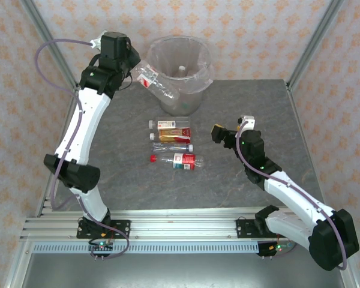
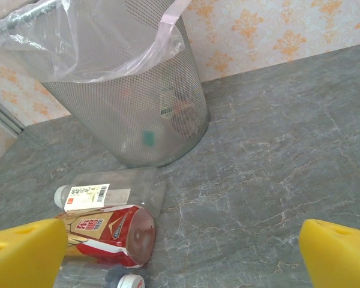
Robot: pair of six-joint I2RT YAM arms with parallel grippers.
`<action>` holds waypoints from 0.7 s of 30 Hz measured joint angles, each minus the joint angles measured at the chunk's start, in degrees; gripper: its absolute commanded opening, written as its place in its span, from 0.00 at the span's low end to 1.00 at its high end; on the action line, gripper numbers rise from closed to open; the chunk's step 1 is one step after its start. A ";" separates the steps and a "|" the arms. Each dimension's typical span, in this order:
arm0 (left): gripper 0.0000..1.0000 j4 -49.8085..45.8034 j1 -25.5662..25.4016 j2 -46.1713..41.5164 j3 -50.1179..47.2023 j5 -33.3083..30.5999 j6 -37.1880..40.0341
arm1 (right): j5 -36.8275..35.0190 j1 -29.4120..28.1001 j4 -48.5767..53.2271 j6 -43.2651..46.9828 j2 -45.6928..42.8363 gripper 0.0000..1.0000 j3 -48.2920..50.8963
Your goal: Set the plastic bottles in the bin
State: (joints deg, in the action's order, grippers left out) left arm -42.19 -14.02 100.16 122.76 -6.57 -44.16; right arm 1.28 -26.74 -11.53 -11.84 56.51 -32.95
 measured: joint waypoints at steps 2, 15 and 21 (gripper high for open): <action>0.00 1.25 0.07 -2.43 -2.23 0.39 -0.66 | -0.02 0.00 0.00 0.02 0.00 0.99 0.00; 0.00 10.75 0.26 15.32 13.38 -4.39 -1.22 | -0.02 0.00 0.02 -0.63 -0.37 0.99 0.72; 0.00 8.57 0.24 24.26 24.50 -4.35 -0.66 | -0.26 0.00 0.46 -1.46 -1.25 0.99 1.68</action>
State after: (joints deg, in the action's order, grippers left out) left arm -33.63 -13.78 124.42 147.26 -10.92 -44.82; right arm 1.02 -26.74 -11.07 -13.30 55.27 -31.27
